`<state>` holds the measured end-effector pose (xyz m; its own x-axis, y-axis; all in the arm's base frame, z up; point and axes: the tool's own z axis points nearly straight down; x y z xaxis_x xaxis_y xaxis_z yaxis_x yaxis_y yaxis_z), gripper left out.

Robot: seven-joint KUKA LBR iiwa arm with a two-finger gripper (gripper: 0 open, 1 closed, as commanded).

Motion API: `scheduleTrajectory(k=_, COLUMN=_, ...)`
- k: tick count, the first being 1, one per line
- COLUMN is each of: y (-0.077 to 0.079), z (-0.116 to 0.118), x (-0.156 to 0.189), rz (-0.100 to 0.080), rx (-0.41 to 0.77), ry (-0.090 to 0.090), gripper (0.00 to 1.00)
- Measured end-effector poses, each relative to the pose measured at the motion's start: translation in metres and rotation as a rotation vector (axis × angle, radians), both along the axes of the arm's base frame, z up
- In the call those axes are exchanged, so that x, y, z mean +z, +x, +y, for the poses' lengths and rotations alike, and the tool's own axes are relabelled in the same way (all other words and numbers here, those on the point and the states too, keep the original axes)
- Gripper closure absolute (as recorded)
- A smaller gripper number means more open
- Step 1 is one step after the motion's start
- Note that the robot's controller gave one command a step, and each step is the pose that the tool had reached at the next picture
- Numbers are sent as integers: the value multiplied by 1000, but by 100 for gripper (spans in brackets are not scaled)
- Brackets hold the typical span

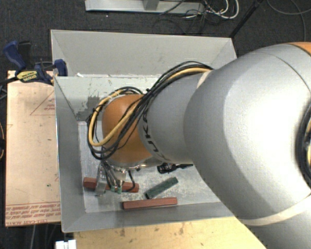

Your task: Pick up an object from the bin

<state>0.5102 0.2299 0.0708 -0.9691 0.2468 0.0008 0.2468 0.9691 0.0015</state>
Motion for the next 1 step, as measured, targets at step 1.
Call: scheduleTrajectory(k=1, y=9, z=-28, x=132, rz=-2, rx=61, ry=-1, gripper=100)
